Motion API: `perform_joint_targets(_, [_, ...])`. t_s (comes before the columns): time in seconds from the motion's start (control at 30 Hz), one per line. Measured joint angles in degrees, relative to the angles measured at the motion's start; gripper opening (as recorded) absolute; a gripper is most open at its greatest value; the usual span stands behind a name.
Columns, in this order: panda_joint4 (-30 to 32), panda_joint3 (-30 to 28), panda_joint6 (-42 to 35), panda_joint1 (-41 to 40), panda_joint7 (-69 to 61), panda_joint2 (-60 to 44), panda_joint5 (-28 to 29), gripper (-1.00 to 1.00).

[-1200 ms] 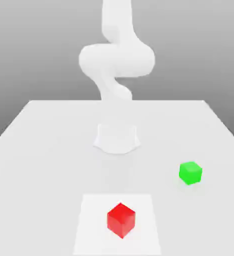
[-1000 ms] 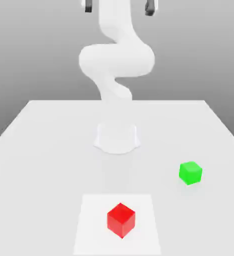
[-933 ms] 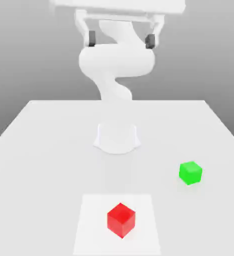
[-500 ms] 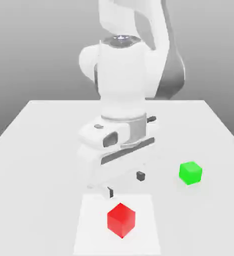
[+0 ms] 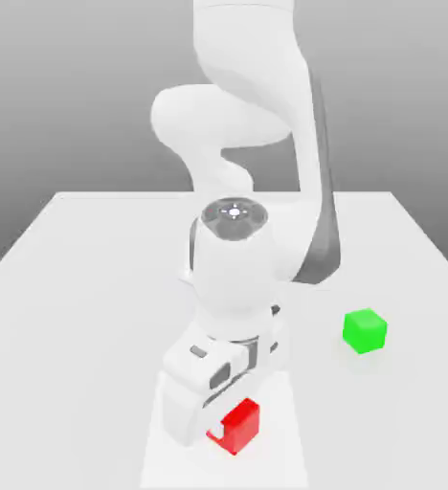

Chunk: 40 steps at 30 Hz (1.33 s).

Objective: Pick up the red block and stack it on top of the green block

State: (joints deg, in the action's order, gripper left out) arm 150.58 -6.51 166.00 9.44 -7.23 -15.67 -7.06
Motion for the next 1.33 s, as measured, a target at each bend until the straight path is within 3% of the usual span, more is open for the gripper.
perform_joint_targets(0.17, [1.64, -1.79, -7.79, 1.36, 3.30, 9.51, 4.19, -1.00])
perform_joint_targets(0.47, [9.23, 5.50, -10.97, 16.23, 6.18, 20.59, -2.15, -1.00])
perform_joint_targets(0.83, [19.16, 18.63, -13.06, 27.39, 15.46, 32.64, -2.18, -1.00])
perform_joint_targets(1.13, [19.45, 21.65, 1.68, 24.12, 21.49, 18.01, 5.59, -1.00])
perform_joint_targets(1.17, [19.43, 21.43, 2.95, 24.26, 22.16, 16.69, 6.57, 1.00])
perform_joint_targets(1.33, [19.43, 21.41, 2.95, 24.72, 22.17, 16.69, 6.58, 1.00])
